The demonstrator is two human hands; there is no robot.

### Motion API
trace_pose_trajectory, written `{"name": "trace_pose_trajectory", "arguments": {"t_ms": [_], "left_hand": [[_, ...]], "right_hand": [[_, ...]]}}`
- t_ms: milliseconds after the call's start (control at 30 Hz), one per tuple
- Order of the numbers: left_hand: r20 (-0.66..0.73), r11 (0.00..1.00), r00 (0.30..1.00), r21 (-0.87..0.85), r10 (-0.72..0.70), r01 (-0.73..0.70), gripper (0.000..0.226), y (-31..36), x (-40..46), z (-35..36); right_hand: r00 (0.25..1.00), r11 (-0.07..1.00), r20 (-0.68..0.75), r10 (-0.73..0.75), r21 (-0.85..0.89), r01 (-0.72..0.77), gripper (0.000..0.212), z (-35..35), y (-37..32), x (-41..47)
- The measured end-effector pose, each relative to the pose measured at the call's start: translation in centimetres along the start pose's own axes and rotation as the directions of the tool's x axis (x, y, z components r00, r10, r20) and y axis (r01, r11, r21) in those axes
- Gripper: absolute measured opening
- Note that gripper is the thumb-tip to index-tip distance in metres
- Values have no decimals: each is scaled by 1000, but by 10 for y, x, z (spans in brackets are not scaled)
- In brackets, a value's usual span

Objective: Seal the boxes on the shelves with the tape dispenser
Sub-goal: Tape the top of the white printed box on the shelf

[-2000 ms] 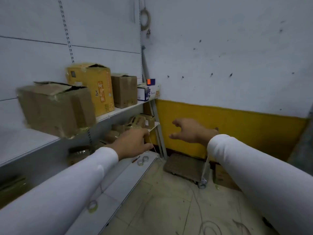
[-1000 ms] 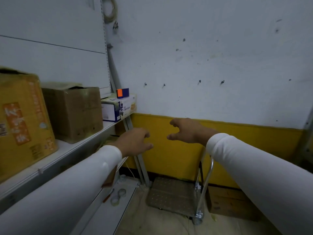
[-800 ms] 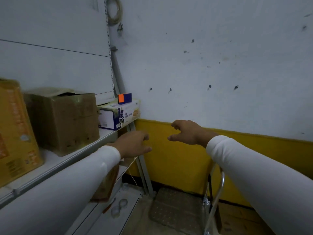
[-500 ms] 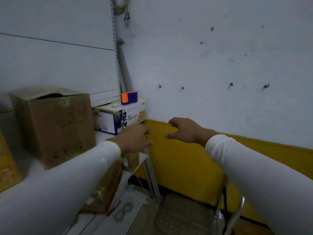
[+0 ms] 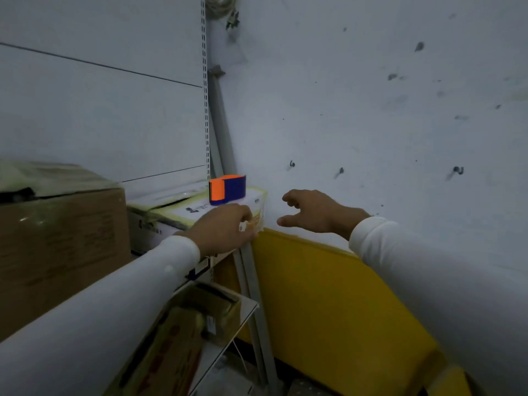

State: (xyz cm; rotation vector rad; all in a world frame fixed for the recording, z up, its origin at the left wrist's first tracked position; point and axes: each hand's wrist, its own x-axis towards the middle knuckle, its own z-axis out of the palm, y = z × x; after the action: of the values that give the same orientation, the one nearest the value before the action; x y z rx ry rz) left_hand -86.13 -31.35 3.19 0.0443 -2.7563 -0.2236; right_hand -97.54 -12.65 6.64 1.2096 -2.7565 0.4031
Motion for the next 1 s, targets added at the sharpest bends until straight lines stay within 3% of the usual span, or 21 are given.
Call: {"name": "trace_pose_trajectory", "arguments": {"t_ms": [167,400,500,667,800,1000], "left_hand": [[-19,997,998,35,-65,66,48,-37,36,0],[-46,960,965,101,-258,262,46,-83,57,5],[-78,923,933,139,-352,360,46,-95,64,4],[-123,845,860,165,-495,509,49,-104,70,3],[-175,780,800,181,-574,599,50,-104,69,6],[-174,718,742,188,-648,671,47,-99,66,17]], "right_hand": [[996,995,-2,-93,21,93,70,2,2,70],[959,957,15,-284,65,282,63,29,11,172],[922,920,34,-386,81,382,53,38,16,216],[852,858,129,-507,-21,514,63,43,21,284],[789,813,247,-562,-13,582,56,59,24,319],[732,756,239,-638,9,655,60,79,23,339]]}}
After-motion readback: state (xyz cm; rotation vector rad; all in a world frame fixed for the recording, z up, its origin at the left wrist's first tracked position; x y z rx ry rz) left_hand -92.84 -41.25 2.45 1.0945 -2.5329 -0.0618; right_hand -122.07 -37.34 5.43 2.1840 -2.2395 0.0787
